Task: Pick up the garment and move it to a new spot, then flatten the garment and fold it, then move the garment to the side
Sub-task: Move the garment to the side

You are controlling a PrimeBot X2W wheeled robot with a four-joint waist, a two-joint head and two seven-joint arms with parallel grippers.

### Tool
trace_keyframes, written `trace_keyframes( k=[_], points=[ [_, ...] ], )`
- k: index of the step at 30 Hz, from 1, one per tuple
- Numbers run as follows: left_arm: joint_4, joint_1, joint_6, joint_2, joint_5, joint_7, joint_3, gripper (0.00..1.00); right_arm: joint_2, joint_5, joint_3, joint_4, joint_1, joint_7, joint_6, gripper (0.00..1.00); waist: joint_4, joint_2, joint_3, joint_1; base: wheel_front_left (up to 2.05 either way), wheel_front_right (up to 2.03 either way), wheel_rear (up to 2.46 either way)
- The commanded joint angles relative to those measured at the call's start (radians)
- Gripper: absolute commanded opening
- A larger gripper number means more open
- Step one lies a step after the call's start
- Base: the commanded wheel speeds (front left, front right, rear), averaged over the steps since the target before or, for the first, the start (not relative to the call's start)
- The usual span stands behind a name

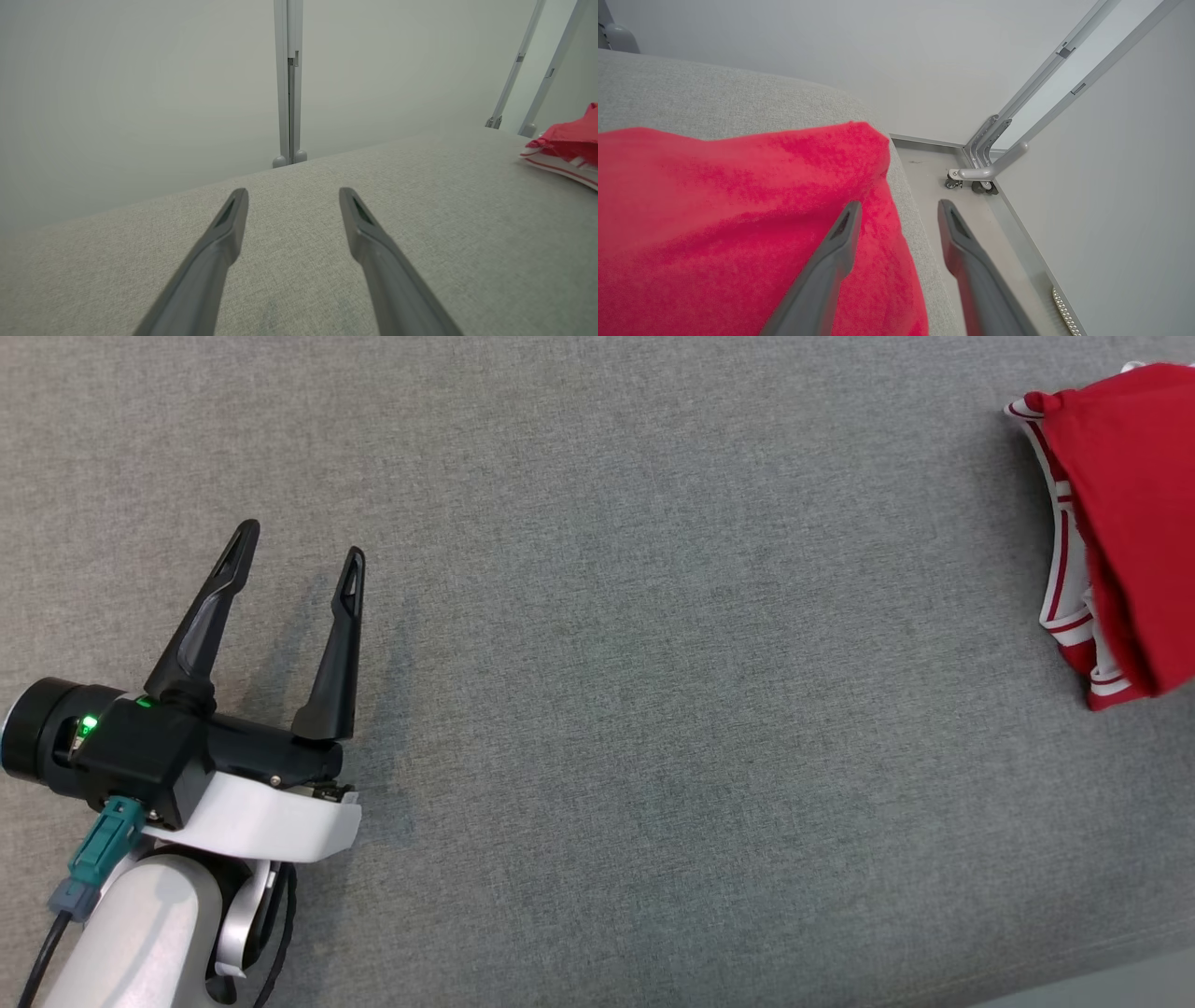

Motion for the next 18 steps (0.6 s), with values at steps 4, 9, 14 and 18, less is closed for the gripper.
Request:
trace_keyframes(
  k=[4,9,14,18],
  points=[
    [0.011,-0.002,0.005,0.009,-0.001,-0.007,0.004,1.0,0.049,-0.003,-0.03,0.061,-0.011,-0.046,0.0,1.0,-0.013,0.0,-0.006,0.0,0.0,0.0,0.0],
    [0.041,0.025,0.008,-0.002,-0.017,-0.019,0.0,1.0,0.112,0.033,-0.1,0.038,0.047,-0.057,0.0,1.0,-0.027,0.0,-0.067,0.0,0.0,0.0,0.0],
    [0.076,0.069,0.018,-0.016,-0.04,-0.04,0.006,1.0,0.161,0.024,-0.212,-0.085,0.178,-0.057,0.0,1.0,-0.029,0.0,-0.154,0.0,0.0,0.0,0.0],
    [0.1,0.111,0.03,-0.03,-0.062,-0.057,0.014,1.0,0.221,-0.023,-0.283,-0.207,0.3,-0.057,0.0,1.0,-0.024,0.0,-0.221,0.0,0.0,0.0,0.0]
  ],
)
